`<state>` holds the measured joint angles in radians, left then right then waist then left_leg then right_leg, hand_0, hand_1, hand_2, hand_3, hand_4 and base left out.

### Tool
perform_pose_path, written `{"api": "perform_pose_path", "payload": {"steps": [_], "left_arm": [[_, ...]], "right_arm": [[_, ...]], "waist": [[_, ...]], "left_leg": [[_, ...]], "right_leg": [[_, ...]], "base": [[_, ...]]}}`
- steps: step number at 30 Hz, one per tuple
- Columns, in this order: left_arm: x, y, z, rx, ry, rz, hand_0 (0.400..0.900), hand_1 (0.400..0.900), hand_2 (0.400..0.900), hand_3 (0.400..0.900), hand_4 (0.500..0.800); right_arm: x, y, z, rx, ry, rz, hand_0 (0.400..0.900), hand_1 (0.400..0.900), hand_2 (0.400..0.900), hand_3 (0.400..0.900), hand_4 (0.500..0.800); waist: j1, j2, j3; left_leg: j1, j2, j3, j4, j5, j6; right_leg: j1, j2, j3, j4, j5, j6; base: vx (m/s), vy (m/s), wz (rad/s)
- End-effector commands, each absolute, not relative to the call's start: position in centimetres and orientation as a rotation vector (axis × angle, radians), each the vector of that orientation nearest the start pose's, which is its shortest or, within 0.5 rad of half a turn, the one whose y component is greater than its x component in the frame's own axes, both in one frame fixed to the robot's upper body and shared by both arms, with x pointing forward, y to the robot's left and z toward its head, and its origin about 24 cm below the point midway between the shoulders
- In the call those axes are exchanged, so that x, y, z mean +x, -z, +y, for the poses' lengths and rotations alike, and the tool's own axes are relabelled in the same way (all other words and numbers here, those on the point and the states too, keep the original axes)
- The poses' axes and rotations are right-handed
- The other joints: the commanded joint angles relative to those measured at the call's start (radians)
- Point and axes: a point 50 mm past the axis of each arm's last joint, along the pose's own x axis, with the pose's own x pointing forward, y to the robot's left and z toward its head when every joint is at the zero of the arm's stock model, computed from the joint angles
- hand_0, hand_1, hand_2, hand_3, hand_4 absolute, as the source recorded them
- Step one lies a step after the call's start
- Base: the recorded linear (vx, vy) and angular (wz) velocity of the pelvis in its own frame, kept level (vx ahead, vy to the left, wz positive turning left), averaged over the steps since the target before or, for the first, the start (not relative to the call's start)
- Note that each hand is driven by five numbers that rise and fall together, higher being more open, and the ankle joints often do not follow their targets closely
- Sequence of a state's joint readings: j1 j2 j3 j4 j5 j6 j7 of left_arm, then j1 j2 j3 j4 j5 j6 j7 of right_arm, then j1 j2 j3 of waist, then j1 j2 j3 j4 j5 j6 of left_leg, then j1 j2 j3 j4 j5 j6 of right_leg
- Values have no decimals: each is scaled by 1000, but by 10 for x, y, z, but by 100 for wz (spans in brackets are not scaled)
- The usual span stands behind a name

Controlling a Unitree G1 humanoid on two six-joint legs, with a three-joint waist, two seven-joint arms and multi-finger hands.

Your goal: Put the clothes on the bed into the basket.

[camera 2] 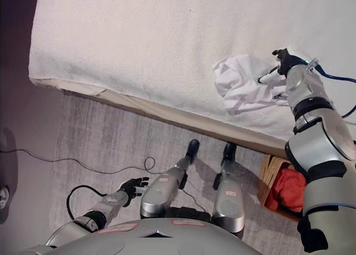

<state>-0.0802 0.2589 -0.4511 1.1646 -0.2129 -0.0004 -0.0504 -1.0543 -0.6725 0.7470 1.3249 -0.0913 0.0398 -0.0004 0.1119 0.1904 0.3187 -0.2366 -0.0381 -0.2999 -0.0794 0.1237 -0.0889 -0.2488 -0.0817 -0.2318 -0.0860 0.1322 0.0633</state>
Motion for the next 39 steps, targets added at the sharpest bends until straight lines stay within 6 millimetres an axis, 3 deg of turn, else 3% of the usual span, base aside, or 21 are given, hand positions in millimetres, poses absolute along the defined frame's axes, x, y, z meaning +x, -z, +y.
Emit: {"api": "perform_pose_path", "payload": {"steps": [1,16,17,18,19,20,39], "left_arm": [[115,157,220,373,181,1186,900,900,900,900,800],[117,156,205,416,290,1138,900,900,900,900,800],[117,156,204,416,291,1138,900,900,900,900,800],[118,156,204,418,294,1135,900,900,900,900,800],[118,156,204,419,295,1134,900,900,900,900,800],[117,156,203,416,298,1135,900,900,900,900,800],[126,155,207,405,234,1142,900,900,900,900,800]], "right_arm": [[398,-184,-299,-1290,238,294,900,900,900,900,800],[392,-184,-312,-1270,274,325,900,900,900,900,800],[392,-184,-312,-1270,274,326,643,643,643,643,646],[391,-182,-314,-1264,277,338,500,500,500,500,560],[391,-182,-315,-1254,280,339,429,429,429,429,518],[390,-179,-316,-1247,276,346,400,400,400,400,500],[390,-156,-305,-1171,230,386,400,400,400,400,500]], "waist": [[13,-25,5],[31,60,79],[31,60,79],[34,68,84],[35,72,86],[36,75,88],[12,36,33]], "left_leg": [[-25,-11,96,41,-59,1],[-90,-32,77,18,-7,-7],[-90,-32,76,18,-7,-7],[-95,-35,75,17,-2,-8],[-97,-37,74,15,-1,-7],[-98,-38,73,14,1,-7],[-61,-41,82,20,-27,3]], "right_leg": [[-51,-63,93,115,-97,21],[-108,-81,84,111,-75,28],[-108,-81,83,111,-75,28],[-111,-86,79,111,-72,29],[-112,-88,78,110,-70,30],[-111,-90,77,108,-68,31],[-54,-96,88,77,-67,35]], "base": [[0,0,0],[-29,5,9],[-21,14,14],[-20,13,12],[-25,16,16],[-10,18,9],[10,8,-2]]}}
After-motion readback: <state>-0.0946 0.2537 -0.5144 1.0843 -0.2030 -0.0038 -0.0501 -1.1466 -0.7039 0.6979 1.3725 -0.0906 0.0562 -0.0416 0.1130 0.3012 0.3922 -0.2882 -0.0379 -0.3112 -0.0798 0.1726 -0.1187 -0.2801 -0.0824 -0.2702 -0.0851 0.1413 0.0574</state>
